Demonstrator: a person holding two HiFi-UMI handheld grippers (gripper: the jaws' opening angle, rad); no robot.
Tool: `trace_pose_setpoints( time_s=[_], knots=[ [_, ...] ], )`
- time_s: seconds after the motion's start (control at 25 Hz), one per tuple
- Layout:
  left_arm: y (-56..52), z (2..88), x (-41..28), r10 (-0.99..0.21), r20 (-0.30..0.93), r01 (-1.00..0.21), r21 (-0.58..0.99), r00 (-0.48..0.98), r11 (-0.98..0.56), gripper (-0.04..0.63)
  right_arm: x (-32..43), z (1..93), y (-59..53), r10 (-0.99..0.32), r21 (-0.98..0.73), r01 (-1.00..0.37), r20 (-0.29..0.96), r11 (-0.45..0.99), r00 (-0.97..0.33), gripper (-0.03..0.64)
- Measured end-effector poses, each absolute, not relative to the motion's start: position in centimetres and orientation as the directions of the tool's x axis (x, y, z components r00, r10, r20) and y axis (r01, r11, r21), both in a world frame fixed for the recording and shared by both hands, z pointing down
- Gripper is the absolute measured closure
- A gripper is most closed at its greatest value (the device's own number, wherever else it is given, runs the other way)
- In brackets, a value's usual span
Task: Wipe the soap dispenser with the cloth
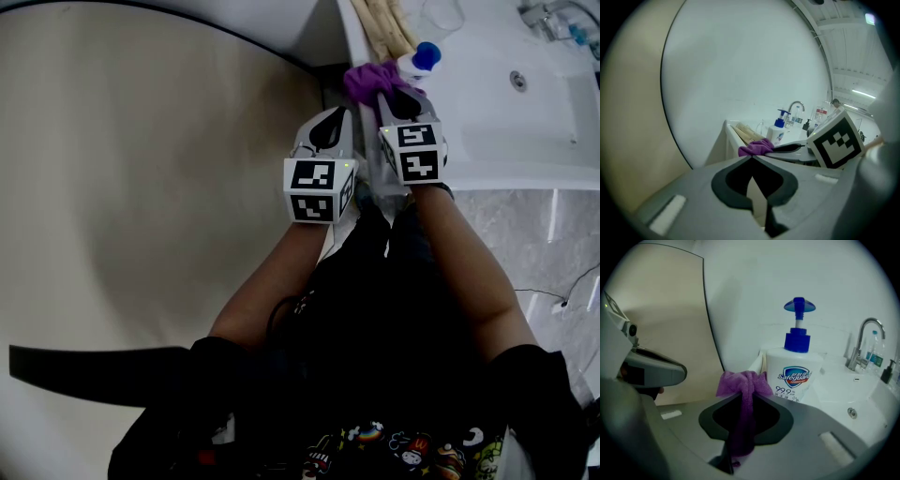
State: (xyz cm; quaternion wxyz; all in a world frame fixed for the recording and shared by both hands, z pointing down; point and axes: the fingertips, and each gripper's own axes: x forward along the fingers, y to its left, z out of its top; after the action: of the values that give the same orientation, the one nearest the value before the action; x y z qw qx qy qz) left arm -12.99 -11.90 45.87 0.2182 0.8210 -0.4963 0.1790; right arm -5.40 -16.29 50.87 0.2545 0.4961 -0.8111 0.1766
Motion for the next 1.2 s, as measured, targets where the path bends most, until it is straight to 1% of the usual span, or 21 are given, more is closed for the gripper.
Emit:
trace_pose_setpoints(
  time_s=[0.12, 0.32, 0.64, 0.92, 1.2],
  knots=[
    [-12.0, 45.2, -12.6, -0.739, 0.501, -0.890, 0.179, 0.450, -0.420, 0.595, -5.7, 49.0, -15.6, -0.718, -0.019, -0.881, 0.572, 0.473, -0.397, 0.528],
    [-12.5, 44.0, -11.3, -0.752, 0.467, -0.883, 0.181, 0.465, -0.434, 0.595, -5.4, 44.5, -15.0, -0.757, 0.005, -0.871, 0.496, 0.492, -0.425, 0.528],
    [-12.1, 43.7, -10.2, -0.760, 0.447, -0.879, 0.180, 0.473, -0.441, 0.595, -2.8, 40.9, -14.6, -0.809, 0.052, -0.882, 0.425, 0.469, -0.406, 0.528],
    [-10.6, 44.0, -8.8, -0.747, 0.476, -0.882, 0.168, 0.464, -0.441, 0.595, 0.2, 45.0, -14.0, -0.792, 0.066, -0.889, 0.488, 0.454, -0.368, 0.528],
    [-9.6, 44.2, -8.0, -0.745, 0.497, -0.890, 0.149, 0.445, -0.432, 0.595, 0.7, 48.8, -14.3, -0.752, 0.056, -0.877, 0.543, 0.478, -0.375, 0.528]
  ],
)
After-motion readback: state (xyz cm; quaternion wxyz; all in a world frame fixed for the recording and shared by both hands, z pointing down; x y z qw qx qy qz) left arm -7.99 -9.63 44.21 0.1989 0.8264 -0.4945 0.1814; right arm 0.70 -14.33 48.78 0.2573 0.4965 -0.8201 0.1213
